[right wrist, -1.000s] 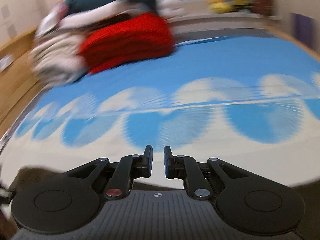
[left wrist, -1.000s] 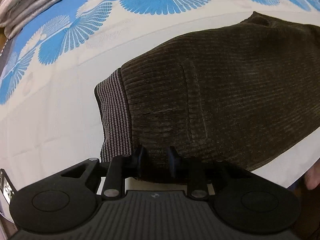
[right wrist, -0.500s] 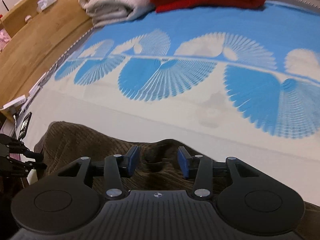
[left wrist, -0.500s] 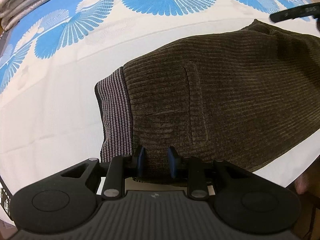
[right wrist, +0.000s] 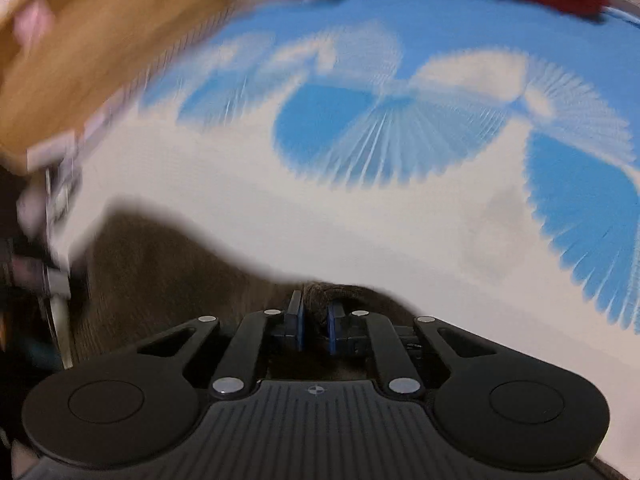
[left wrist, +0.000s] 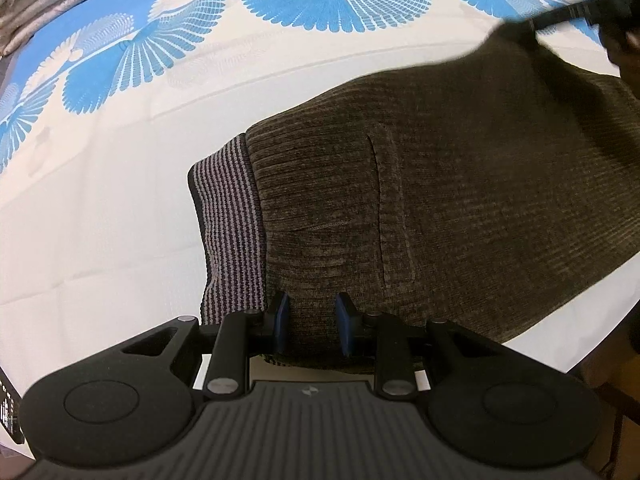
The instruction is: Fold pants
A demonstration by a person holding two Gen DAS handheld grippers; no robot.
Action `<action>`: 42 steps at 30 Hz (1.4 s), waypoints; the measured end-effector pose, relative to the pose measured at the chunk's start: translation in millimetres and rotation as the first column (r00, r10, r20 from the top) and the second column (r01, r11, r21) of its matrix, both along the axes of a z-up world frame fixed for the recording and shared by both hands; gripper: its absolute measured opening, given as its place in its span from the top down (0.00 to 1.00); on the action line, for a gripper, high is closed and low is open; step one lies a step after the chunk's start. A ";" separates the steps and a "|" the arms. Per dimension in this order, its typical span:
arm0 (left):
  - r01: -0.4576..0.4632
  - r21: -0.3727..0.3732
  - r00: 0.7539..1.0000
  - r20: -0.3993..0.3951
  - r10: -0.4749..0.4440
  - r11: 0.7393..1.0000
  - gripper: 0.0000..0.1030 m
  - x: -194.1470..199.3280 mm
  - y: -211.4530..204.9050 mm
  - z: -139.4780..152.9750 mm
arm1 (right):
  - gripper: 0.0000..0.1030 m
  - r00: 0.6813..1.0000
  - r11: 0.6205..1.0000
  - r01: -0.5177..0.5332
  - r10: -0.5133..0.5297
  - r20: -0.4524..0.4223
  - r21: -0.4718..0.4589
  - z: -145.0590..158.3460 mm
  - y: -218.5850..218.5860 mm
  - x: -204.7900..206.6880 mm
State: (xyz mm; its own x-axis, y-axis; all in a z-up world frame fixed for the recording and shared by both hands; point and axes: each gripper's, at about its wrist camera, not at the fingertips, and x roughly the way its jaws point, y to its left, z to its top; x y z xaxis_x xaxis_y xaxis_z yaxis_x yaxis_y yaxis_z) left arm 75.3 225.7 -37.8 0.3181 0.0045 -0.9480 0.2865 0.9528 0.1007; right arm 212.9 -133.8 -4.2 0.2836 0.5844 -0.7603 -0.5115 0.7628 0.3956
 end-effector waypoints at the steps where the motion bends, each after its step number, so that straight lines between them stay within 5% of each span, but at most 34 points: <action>1: 0.000 -0.003 1.000 0.001 0.000 1.000 0.71 0.6 0.4 0.0 | 0.90 0.999 0.998 0.047 -0.046 -0.009 0.038 3.2 -7.3 6.0; 3: -0.002 -0.004 1.000 -0.003 0.002 1.000 0.71 0.9 0.2 0.2 | 0.90 0.994 0.995 0.101 -0.101 0.036 -0.001 3.3 -9.6 8.9; 6: 0.001 0.005 1.000 -0.003 -0.001 1.000 0.71 0.7 -0.8 0.4 | 0.90 0.958 0.943 0.224 -0.166 0.234 -0.247 1.2 -2.8 3.4; 10: 0.008 0.015 1.000 0.000 -0.008 1.000 0.71 -0.5 -3.6 1.4 | 0.90 0.935 0.938 0.309 -0.271 0.228 -0.156 17.5 -30.9 5.6; 13: 0.003 0.010 1.000 0.001 -0.003 1.000 0.71 -0.9 -3.4 2.1 | 0.89 0.963 0.977 0.202 -0.185 0.194 -0.073 32.1 -40.9 -3.9; 16: 0.005 0.019 1.000 0.004 -0.005 1.000 0.71 -2.3 -5.4 2.4 | 0.85 0.992 0.990 0.045 -0.028 0.120 -0.136 22.6 -41.0 -16.3; 22: 0.010 0.037 1.000 0.003 -0.010 0.999 0.71 -2.2 -8.7 2.0 | 0.67 0.987 0.938 -0.104 0.138 0.080 -0.332 -7.6 -38.0 -42.2; 31: 0.013 0.056 1.000 -0.002 -0.012 0.998 0.71 -0.7 -13.0 0.0 | 0.62 0.954 0.888 -0.174 0.260 0.152 -0.426 -19.1 -31.1 -54.6; 33: 0.011 0.054 1.000 -0.003 -0.011 0.998 0.71 -0.7 -13.0 -0.2 | 0.94 0.947 0.888 -0.213 0.290 0.136 -0.407 -18.0 -30.6 -54.5; 34: 0.011 0.053 1.000 -0.003 -0.011 0.999 0.71 0.0 -12.6 -0.2 | 0.94 0.949 0.892 -0.217 0.288 0.130 -0.396 -15.1 -31.2 -52.8; 38: 0.012 0.051 1.000 -0.004 -0.012 0.999 0.71 0.4 -11.8 0.9 | 1.00 0.979 0.965 0.037 0.018 0.205 -0.259 8.1 -62.1 -22.9; 40: 0.012 0.055 1.000 -0.004 -0.012 0.998 0.71 1.1 -12.6 1.0 | 1.00 0.950 0.900 0.187 -0.063 0.305 -0.395 4.8 -66.3 -18.8; 42: 0.010 0.057 1.000 -0.004 -0.010 0.998 0.71 1.2 -13.3 2.2 | 1.00 0.952 0.890 0.217 -0.101 0.290 -0.402 3.5 -74.8 -16.5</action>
State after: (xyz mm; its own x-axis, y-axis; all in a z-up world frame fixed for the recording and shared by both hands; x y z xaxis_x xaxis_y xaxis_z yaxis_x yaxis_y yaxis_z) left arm 76.5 212.4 -35.7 0.3147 0.0553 -0.9476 0.2968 0.9425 0.1536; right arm 196.5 -208.6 -0.7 0.5618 0.1525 -0.8131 -0.4070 0.9066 -0.1112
